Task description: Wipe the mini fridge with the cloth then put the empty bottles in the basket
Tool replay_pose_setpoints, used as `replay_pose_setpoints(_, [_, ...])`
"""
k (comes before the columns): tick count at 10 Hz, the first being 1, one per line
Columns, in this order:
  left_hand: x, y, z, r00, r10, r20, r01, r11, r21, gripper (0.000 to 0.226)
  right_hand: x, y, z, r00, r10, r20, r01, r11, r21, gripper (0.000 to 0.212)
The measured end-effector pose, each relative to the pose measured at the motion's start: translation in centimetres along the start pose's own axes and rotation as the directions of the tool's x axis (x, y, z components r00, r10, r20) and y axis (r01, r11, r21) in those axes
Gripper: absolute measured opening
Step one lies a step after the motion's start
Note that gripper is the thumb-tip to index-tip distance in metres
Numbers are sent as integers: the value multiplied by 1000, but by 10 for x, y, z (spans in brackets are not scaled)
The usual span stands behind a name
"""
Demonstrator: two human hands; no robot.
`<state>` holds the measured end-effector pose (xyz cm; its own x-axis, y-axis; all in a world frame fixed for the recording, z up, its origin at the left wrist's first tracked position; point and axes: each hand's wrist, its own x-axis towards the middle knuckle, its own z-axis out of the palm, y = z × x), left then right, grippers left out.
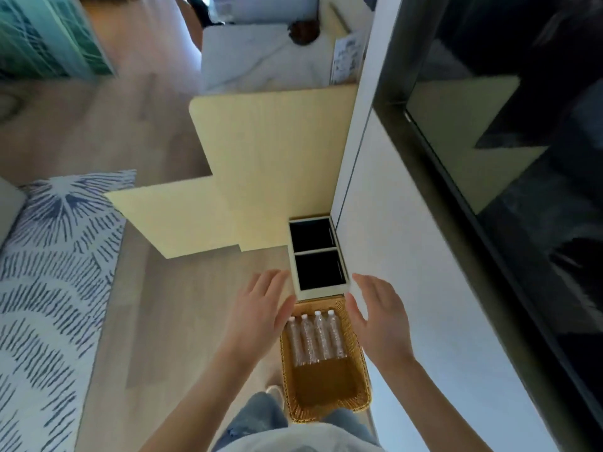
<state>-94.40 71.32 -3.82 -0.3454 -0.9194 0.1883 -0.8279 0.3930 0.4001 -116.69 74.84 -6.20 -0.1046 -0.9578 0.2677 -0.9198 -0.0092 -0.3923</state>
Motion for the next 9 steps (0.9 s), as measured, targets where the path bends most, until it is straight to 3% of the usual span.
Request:
replay_pose_setpoints(3, [-26, -4, 1, 981, 6, 194, -21, 997, 79, 55, -23, -16, 7, 975, -31, 218, 33, 999, -4, 57])
replay_pose_setpoints(6, [-47, 4, -8, 993, 2, 115, -12, 996, 93, 54, -31, -26, 0, 967, -22, 255, 11, 999, 45, 57])
replay_pose_setpoints(8, [-71, 16, -11, 995, -46, 91, 36, 993, 109, 52, -55, -27, 0, 966, -32, 255, 7, 995, 99, 54])
replay_pose_setpoints(9, [-89, 24, -10, 989, -117, 91, 108, 989, 102, 53, -69, -25, 0, 950, -52, 308, 22, 995, 100, 63])
